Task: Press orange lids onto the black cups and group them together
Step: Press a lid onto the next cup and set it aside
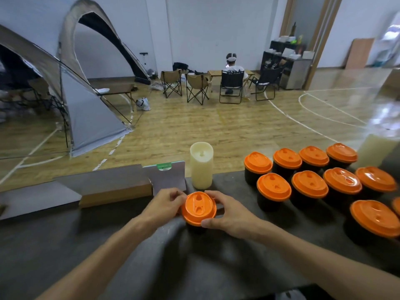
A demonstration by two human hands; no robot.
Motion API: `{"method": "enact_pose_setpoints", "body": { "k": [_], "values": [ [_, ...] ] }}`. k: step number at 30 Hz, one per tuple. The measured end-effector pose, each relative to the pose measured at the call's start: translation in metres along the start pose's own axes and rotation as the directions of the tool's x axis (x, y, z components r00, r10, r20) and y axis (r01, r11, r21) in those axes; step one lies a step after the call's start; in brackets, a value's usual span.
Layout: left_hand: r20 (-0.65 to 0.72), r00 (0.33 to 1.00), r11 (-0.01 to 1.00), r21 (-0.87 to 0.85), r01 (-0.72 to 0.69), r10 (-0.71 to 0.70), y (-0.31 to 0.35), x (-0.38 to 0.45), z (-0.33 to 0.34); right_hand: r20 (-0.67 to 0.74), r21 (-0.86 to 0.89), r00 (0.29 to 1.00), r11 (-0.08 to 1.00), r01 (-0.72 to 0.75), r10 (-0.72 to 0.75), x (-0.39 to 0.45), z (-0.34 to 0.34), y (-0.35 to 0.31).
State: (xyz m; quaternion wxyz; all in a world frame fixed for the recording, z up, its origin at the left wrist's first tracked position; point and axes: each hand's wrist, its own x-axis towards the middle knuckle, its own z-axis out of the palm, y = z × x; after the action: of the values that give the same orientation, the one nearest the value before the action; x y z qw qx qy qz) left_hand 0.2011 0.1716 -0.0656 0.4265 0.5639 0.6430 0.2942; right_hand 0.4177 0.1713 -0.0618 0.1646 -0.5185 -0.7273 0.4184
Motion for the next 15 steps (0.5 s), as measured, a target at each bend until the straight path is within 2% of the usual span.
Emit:
{"method": "enact_pose_setpoints", "body": {
  "k": [3,5,10,13,15],
  "values": [
    [0.23,0.963,0.99,-0.06,-0.13,0.14,0.002,-0.031,0.012,0.026,0.011,0.999,1.0,0.029,-0.03,-0.021,-0.019,0.013],
    [0.316,0.92,0.973,-0.077,-0.217,0.231,0.011,-0.048,0.03,0.053,0.013,0.998,0.999,0.045,-0.046,-0.043,-0.035,0.025],
    [0.328,0.908,0.965,-0.043,-0.26,0.26,0.04,-0.053,0.1,0.041,-0.105,0.999,0.994,0.007,-0.003,-0.104,-0.087,0.057],
    [0.324,0.894,0.947,-0.013,-0.321,0.308,0.066,-0.052,0.15,-0.02,-0.316,1.0,0.949,-0.019,0.014,-0.136,-0.124,0.076],
    [0.301,0.892,0.932,0.028,-0.362,0.338,0.084,-0.051,0.179,-0.059,-0.473,0.998,0.88,-0.033,0.005,-0.149,-0.145,0.087]
  ]
}}
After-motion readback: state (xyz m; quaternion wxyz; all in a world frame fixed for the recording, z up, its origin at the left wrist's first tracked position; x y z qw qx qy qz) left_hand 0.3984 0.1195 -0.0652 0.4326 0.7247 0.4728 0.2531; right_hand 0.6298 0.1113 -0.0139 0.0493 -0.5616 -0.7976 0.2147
